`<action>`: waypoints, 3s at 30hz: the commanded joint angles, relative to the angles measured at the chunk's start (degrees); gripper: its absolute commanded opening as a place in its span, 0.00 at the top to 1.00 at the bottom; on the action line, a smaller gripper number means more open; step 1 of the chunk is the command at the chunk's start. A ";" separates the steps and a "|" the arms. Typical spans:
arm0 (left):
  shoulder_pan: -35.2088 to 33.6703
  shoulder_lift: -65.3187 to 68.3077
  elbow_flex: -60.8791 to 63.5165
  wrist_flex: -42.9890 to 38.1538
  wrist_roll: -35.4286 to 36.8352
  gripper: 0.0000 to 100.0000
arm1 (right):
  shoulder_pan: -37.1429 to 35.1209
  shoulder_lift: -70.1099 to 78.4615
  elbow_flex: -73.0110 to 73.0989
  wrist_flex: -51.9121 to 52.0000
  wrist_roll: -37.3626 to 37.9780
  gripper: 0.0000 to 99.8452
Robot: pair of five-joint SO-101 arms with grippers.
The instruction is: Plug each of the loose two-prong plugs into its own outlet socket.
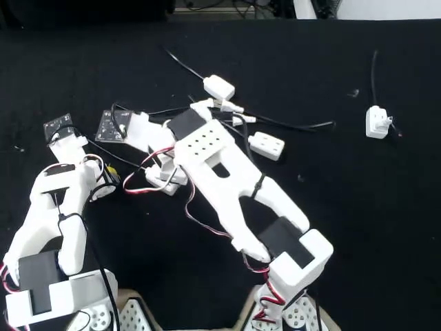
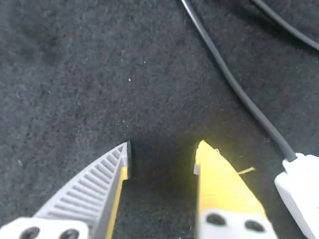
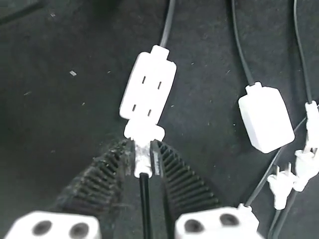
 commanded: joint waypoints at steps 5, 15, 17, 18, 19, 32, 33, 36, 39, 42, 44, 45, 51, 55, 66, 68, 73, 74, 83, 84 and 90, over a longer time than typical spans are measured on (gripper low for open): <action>-1.89 0.35 -1.98 0.18 0.62 0.79 | -1.76 -0.57 -2.86 0.88 -0.62 0.99; -1.89 0.35 -1.89 0.18 0.53 0.79 | -2.02 -0.57 0.75 -2.46 -0.62 0.99; -1.89 0.35 -1.89 0.18 0.53 0.79 | -1.67 -0.57 1.45 -2.81 0.18 0.99; -1.89 0.35 -1.89 0.18 0.53 0.79 | -1.67 -0.57 1.80 -2.90 0.18 0.99; -1.89 0.35 -1.89 0.18 0.53 0.79 | -1.67 -0.31 1.89 -2.90 0.26 0.99; -1.89 0.35 -1.80 0.18 0.53 0.79 | -0.35 6.55 -4.18 -2.37 0.44 0.99; -1.89 0.35 -1.80 0.18 0.53 0.79 | 0.18 6.81 -4.70 -2.29 1.23 0.99; -1.89 0.35 -1.80 0.18 0.53 0.79 | 0.79 6.73 -4.97 -1.49 2.20 0.99; -1.89 0.35 -1.80 0.18 0.53 0.79 | 2.73 5.41 -5.58 1.41 2.11 0.99; -1.89 0.35 -1.80 0.18 0.53 0.79 | 3.78 1.63 -3.47 4.92 0.53 0.99; -1.89 0.35 -1.80 0.18 0.53 0.79 | 3.87 -1.27 1.36 5.36 1.76 0.99; -1.89 0.35 -1.80 0.18 0.53 0.79 | 3.96 -2.24 4.53 4.13 2.11 0.99; -1.89 0.35 -1.80 0.18 0.53 0.79 | 3.69 -4.88 22.20 -7.12 2.55 0.87; -1.89 0.35 -1.80 0.18 0.53 0.79 | 3.87 -4.44 25.10 -8.70 2.55 0.90; -1.89 0.35 -1.71 0.18 0.53 0.79 | 3.78 -1.19 27.65 -15.47 0.35 0.88; -1.89 0.35 -1.71 0.18 0.53 0.79 | 4.04 1.19 27.82 -16.35 0.26 0.88; -1.89 0.35 -1.71 0.18 0.53 0.79 | 4.13 3.30 28.00 -16.00 0.53 0.88; -1.89 0.35 -1.71 0.18 0.53 0.79 | 4.13 3.03 28.00 -15.91 0.26 0.88; -1.89 0.35 -1.71 0.18 0.53 0.79 | 4.40 -2.59 29.41 -13.89 0.26 0.88; -1.89 0.35 -1.71 0.18 0.53 0.79 | 4.22 -2.59 30.02 -13.98 0.26 0.88; -1.89 0.35 -1.71 0.18 0.53 0.79 | 5.36 -3.56 32.84 -17.05 0.18 0.88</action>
